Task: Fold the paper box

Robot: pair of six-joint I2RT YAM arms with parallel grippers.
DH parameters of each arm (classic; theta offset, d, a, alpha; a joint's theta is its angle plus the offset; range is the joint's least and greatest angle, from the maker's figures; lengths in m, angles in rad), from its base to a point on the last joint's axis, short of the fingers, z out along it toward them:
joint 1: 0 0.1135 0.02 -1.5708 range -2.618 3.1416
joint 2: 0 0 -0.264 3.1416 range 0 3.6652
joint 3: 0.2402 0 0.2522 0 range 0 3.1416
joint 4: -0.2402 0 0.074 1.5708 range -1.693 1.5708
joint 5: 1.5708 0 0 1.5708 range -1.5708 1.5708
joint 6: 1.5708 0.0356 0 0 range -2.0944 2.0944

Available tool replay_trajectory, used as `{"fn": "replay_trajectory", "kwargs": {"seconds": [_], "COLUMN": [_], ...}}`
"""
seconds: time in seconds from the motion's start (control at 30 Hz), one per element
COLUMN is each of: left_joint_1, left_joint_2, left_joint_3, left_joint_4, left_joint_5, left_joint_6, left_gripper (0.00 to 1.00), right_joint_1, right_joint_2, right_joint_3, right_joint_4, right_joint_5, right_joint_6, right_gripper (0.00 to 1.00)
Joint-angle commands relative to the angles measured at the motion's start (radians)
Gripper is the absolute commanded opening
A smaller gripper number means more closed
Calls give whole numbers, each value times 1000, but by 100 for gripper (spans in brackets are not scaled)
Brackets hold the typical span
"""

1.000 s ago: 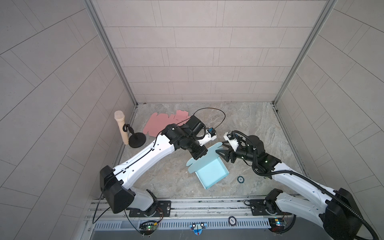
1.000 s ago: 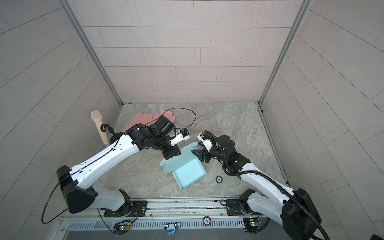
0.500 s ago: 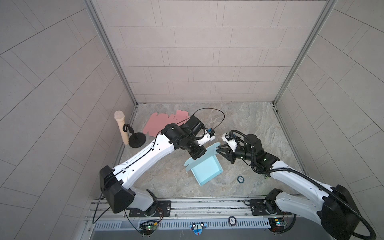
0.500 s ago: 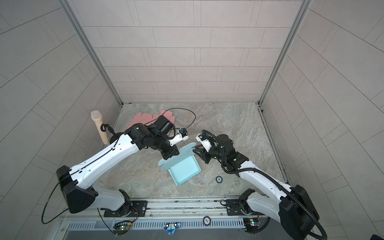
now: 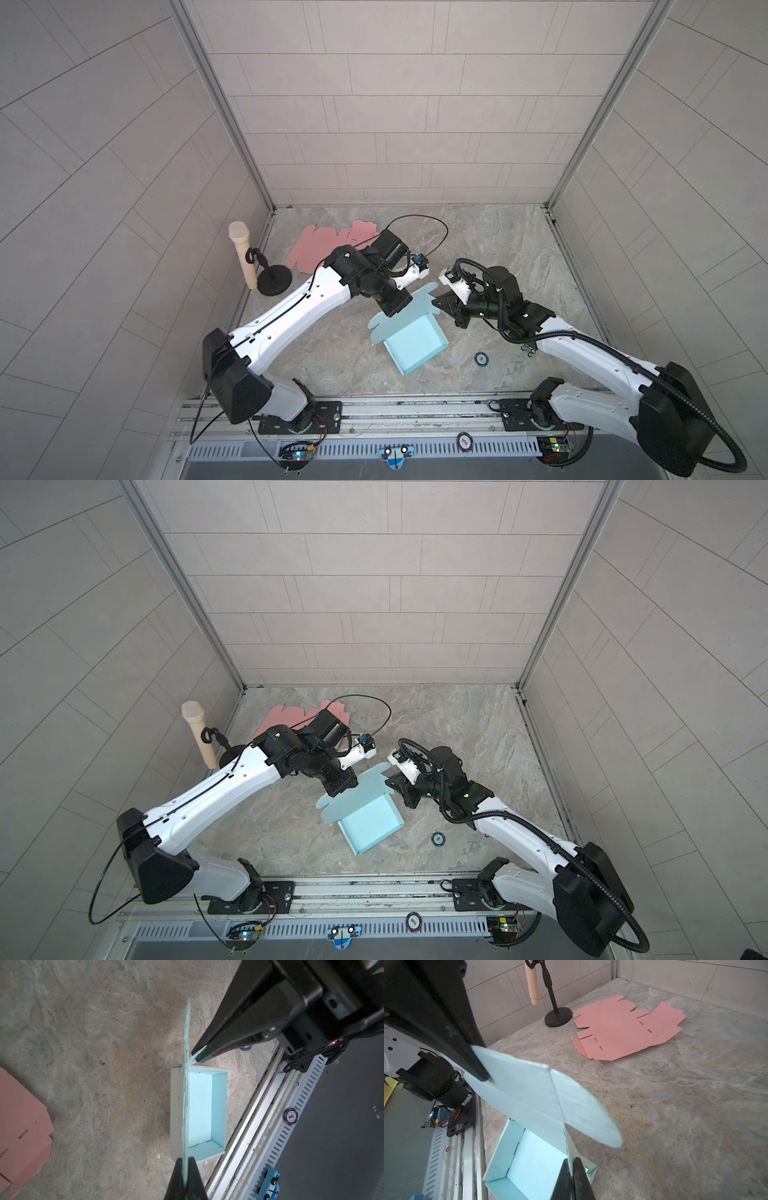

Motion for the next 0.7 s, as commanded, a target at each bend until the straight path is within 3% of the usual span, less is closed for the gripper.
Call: {"fn": "replay_trajectory", "kwargs": {"seconds": [0.0, 0.07, 0.13, 0.43, 0.53, 0.67], "left_joint_1": [19, 43, 71, 182, 211, 232], "left_joint_2": [-7, -9, -24, -198, -233, -284], "left_joint_3": [12, -1, -31, -277, -384, -516], "left_joint_4": [31, 38, 55, 297, 440, 655], "left_joint_5": [10, 25, 37, 85, 90, 90], "left_joint_6": [7, -4, -21, -160, -249, -368], "left_gripper": [0, 5, 24, 86, 94, 95], "right_joint_1": [13, 23, 22, 17, 6, -6], "right_joint_2": [-11, -8, -12, -28, -19, 4], "right_joint_3": [25, 33, 27, 0, -26, -13], "right_joint_4": [-31, -58, -59, -29, -27, -41], "right_joint_5": [35, 91, 115, 151, 158, 165], "right_joint_6": [-44, -61, -63, -43, -39, -37], "right_gripper": [5, 2, 2, 1, 1, 1]}}
